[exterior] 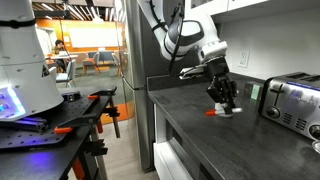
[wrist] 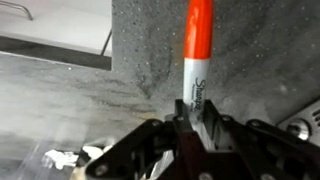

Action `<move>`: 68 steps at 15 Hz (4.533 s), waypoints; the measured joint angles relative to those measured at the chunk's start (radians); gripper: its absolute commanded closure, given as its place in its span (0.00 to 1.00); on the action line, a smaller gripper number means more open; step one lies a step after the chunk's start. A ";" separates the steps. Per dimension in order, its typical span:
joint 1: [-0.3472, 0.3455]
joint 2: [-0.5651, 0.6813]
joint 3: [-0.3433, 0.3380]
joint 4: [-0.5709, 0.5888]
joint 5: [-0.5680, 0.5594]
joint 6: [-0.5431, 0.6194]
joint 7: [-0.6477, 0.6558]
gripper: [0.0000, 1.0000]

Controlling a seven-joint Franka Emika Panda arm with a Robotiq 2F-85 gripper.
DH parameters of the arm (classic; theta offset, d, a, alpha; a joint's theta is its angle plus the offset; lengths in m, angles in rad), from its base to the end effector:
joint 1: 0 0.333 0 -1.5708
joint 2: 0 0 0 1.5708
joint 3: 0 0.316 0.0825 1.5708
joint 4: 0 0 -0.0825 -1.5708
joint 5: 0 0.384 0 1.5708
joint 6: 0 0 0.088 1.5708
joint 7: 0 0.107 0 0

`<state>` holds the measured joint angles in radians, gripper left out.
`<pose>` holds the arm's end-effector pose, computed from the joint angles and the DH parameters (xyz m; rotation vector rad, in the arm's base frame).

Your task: Put the marker in the mug

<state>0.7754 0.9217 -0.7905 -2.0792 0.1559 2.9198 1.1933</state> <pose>0.5902 -0.0243 0.1221 2.3379 -1.4127 0.6552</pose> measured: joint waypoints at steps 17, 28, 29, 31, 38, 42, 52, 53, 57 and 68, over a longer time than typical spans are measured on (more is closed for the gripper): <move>0.334 0.312 -0.321 0.134 -0.034 -0.324 0.142 0.94; 0.233 0.413 -0.306 0.402 -0.170 -0.413 0.270 0.94; 0.231 0.419 -0.305 0.423 -0.181 -0.423 0.274 0.94; 0.224 0.426 -0.302 0.465 -0.201 -0.450 0.282 0.94; 0.197 0.434 -0.284 0.550 -0.270 -0.462 0.335 0.94; 0.197 0.436 -0.267 0.567 -0.283 -0.440 0.384 0.94; 0.203 0.440 -0.263 0.619 -0.363 -0.404 0.445 0.94; 0.204 0.440 -0.260 0.625 -0.367 -0.404 0.445 0.94; 0.208 0.441 -0.238 0.642 -0.372 -0.403 0.447 0.94; 0.147 0.403 -0.145 0.663 -0.351 -0.365 0.479 0.01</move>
<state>0.9225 1.3248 -0.9358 -1.4162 -0.1954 2.5552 1.6724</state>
